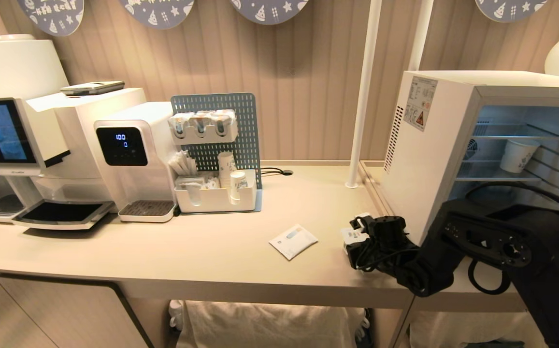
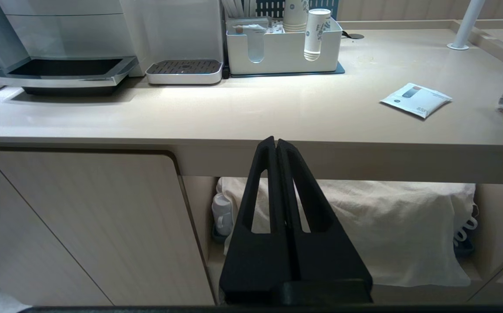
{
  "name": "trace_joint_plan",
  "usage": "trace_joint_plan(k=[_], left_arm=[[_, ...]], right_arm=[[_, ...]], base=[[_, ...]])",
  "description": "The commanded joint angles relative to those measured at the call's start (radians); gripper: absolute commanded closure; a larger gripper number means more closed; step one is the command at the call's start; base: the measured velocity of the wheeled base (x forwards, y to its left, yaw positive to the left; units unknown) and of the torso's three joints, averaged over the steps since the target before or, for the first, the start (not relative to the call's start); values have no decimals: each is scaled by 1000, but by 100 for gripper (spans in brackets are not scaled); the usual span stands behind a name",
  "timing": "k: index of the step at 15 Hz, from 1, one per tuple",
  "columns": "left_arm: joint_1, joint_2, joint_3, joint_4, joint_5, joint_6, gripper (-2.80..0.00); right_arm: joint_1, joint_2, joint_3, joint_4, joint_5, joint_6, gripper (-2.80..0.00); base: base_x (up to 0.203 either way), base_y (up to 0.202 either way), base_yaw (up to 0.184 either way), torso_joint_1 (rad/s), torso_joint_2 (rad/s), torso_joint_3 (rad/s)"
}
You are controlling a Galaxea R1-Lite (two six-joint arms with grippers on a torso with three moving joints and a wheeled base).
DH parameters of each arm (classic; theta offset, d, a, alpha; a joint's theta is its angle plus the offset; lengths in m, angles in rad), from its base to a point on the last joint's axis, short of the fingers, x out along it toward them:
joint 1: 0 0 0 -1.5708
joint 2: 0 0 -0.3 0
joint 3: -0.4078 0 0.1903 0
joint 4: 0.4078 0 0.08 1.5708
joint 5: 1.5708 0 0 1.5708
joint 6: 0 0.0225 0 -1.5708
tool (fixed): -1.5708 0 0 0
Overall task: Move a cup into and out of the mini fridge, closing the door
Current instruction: Put the yoghurt in the freezer
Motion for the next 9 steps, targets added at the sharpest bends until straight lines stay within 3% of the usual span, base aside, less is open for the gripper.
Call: trace_joint_plan(k=[1, 6, 9], left_arm=[[0, 1, 2, 0, 1, 0, 0], [1, 1, 2, -1, 1, -2, 0], [2, 1, 2, -2, 0, -2, 0]], right_arm=[[-2, -66, 47, -14, 1, 1, 0], [-47, -441, 263, -40, -4, 4, 0], [-56, -763, 442, -30, -128, 0, 0]], base=[[0, 0, 0, 0, 0, 0], [0, 0, 0, 0, 0, 0], [0, 0, 0, 0, 0, 0]])
